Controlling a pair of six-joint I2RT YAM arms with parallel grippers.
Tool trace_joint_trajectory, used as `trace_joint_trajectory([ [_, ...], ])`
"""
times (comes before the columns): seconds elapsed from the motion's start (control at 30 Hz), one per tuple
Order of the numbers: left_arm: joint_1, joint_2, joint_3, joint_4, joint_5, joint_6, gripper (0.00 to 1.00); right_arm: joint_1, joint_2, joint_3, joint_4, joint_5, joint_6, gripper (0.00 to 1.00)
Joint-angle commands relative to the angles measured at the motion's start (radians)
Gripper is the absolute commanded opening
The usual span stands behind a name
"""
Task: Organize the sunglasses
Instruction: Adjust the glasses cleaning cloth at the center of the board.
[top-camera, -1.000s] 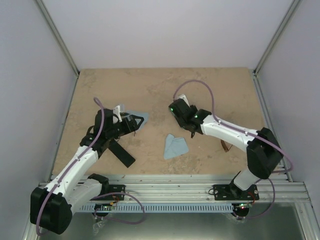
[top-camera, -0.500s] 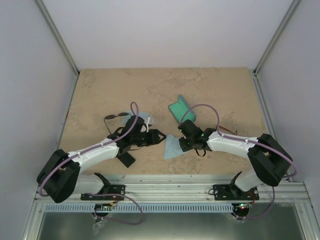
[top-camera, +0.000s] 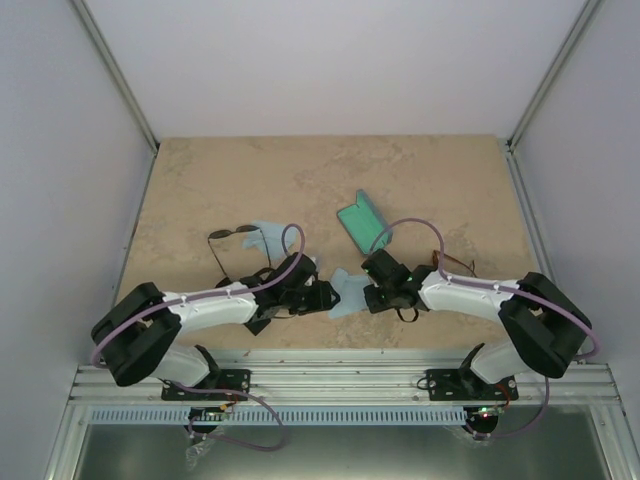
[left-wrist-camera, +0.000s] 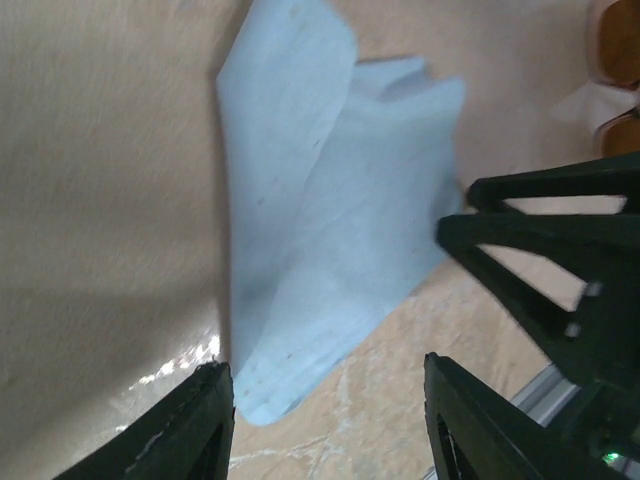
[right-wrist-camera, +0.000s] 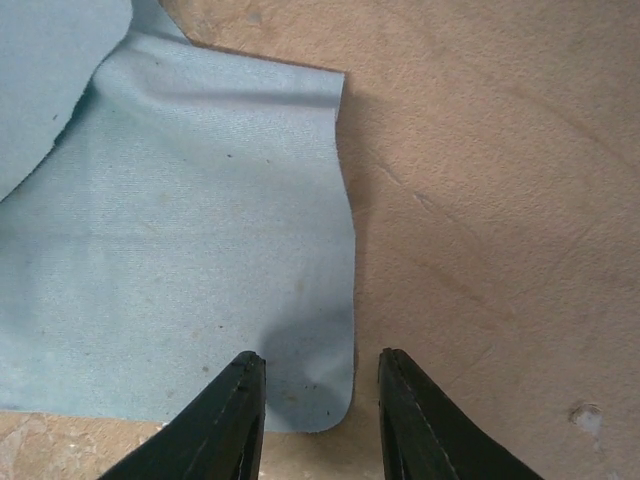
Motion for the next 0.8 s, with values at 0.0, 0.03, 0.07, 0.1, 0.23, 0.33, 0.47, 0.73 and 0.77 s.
trace_joint_trajectory([
  [0.0, -0.045, 0.052, -0.001, -0.046, -0.05, -0.073, 0.54, 0.019, 0.014, -0.036, -0.037, -0.044, 0.03, 0.32],
  [0.03, -0.057, 0.066, 0.0, -0.045, -0.048, -0.084, 0.54, 0.023, 0.017, -0.038, -0.031, -0.057, 0.033, 0.3],
  [0.07, -0.068, 0.082, 0.002, -0.043, -0.047, -0.094, 0.53, 0.026, 0.019, -0.04, -0.023, -0.072, 0.036, 0.29],
  [0.1, -0.077, 0.096, 0.004, -0.041, -0.045, -0.102, 0.52, 0.03, 0.019, -0.043, -0.014, -0.083, 0.038, 0.28],
  [0.23, -0.093, 0.147, 0.022, -0.048, -0.048, -0.12, 0.47, 0.034, 0.03, -0.047, 0.015, -0.088, 0.048, 0.21],
  [0.33, -0.094, 0.172, 0.033, -0.05, -0.062, -0.127, 0.37, 0.034, 0.042, -0.05, 0.022, -0.088, 0.057, 0.15],
  [0.47, -0.094, 0.189, 0.045, -0.056, -0.094, -0.131, 0.23, 0.035, 0.038, -0.06, 0.032, -0.071, 0.077, 0.02],
  [0.73, -0.094, 0.187, 0.112, -0.086, -0.16, -0.104, 0.0, 0.034, -0.024, -0.02, 0.037, -0.02, 0.098, 0.0],
  [0.77, -0.094, 0.179, 0.126, -0.095, -0.17, -0.097, 0.0, 0.034, -0.034, -0.007, 0.034, -0.013, 0.099, 0.0],
])
